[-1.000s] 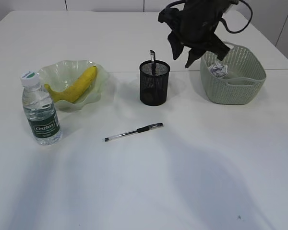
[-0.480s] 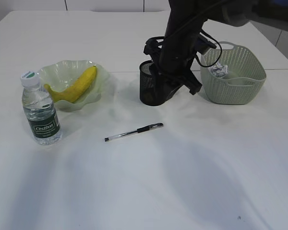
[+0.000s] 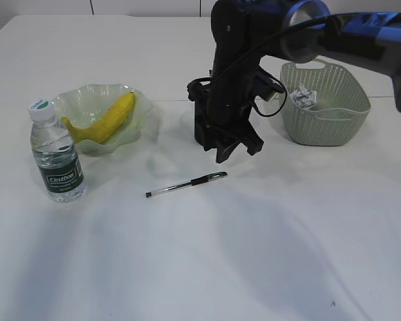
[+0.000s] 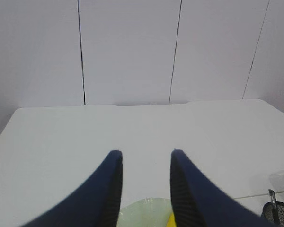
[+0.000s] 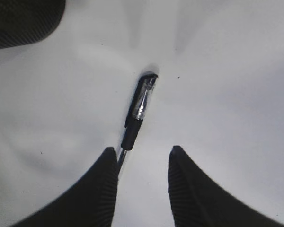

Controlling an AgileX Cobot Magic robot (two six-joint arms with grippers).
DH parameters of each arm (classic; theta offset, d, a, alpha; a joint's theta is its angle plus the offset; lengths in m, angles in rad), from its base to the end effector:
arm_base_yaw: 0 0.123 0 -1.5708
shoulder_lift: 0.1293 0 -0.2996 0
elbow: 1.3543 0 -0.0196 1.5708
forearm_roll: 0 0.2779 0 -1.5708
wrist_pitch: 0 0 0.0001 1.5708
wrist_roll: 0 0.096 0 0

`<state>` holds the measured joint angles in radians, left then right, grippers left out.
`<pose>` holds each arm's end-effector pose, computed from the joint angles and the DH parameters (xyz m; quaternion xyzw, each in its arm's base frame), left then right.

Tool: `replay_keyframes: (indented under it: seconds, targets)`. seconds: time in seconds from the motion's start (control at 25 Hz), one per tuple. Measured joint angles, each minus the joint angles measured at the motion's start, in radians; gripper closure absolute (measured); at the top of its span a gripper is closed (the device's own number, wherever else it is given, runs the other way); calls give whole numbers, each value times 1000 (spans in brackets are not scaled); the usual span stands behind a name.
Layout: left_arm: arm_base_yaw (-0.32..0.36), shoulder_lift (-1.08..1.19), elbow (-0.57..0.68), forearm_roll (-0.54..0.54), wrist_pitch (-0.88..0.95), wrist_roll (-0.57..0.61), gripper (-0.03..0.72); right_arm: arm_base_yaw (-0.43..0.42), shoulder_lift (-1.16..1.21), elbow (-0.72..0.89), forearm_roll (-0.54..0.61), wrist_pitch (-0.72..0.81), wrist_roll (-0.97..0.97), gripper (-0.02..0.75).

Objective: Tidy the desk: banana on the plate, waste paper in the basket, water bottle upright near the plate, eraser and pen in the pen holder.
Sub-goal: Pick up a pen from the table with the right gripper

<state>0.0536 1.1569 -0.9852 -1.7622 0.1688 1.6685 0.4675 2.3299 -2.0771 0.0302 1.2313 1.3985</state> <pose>0.2894 -0.0004 0.4017 0.0027 0.7250 -0.0747 0.6846 0.4686 0.2396 0.1909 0.4505 0.8884 0.0785 0.0400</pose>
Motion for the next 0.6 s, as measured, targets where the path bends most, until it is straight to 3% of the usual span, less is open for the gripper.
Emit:
replay_keyframes:
  seconds: [0.6]
  targets:
    - [0, 0, 0, 0, -6, 0, 449, 21, 50, -2, 7, -4, 37, 468]
